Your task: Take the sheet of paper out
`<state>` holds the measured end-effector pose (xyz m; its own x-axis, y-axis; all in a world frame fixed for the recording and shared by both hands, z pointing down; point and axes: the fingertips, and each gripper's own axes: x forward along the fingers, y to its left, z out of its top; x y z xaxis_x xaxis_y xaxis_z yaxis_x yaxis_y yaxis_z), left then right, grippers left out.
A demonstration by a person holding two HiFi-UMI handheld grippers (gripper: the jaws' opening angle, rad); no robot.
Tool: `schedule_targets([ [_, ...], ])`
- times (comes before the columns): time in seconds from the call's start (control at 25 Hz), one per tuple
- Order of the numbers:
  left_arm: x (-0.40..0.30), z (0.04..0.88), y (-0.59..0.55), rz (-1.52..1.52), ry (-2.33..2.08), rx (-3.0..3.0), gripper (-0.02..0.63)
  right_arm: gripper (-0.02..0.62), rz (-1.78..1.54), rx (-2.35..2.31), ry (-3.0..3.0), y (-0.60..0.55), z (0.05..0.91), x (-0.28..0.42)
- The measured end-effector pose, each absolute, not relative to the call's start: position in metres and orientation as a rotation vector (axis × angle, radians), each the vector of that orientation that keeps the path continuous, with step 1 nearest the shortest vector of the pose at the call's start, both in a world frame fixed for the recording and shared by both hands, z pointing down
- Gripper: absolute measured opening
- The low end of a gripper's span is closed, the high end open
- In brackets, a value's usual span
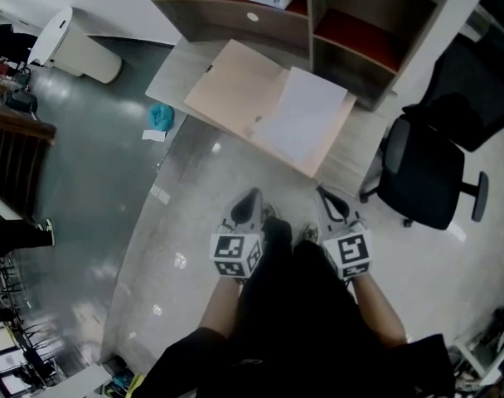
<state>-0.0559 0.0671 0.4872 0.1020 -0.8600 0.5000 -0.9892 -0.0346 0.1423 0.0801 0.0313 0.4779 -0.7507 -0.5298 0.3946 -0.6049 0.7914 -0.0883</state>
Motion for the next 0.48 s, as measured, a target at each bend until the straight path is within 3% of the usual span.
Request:
schedule_targets([
  [0.48, -0.066, 0.514, -0.007, 0.451, -1.648, 2.023, 0.044, 0.017, 0.387, 0.920, -2.537, -0.006, 0.502, 0.069],
])
